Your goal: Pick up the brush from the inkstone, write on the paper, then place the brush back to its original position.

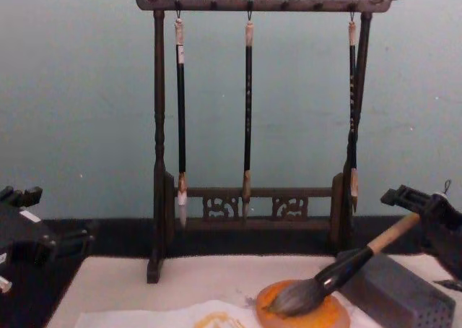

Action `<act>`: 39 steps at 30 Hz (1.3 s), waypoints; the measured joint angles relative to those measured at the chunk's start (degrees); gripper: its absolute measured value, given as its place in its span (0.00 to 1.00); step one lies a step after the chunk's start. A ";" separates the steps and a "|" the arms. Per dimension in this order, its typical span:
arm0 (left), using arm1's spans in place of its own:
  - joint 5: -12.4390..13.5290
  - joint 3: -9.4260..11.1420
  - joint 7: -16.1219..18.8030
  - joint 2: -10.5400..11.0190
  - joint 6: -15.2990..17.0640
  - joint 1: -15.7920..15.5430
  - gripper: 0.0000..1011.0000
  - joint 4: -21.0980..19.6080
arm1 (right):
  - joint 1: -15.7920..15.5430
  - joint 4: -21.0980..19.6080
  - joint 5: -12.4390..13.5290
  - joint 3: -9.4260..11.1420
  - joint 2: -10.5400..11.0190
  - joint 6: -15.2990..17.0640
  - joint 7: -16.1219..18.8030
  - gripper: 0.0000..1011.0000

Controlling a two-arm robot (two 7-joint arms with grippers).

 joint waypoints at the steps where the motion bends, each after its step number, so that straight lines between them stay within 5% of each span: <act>1: 0.00 0.00 0.00 0.00 0.00 0.00 0.99 0.00 | 0.01 0.01 0.00 0.00 -0.01 0.00 0.00 0.83; 22: 0.00 0.00 0.00 0.00 0.00 0.00 0.99 0.00 | 0.02 0.03 -0.01 0.07 -0.01 0.00 0.01 0.18; 39: 0.00 0.00 0.00 0.00 0.00 0.00 0.99 -0.01 | 0.02 -0.45 0.02 -0.43 0.32 -0.52 0.21 0.17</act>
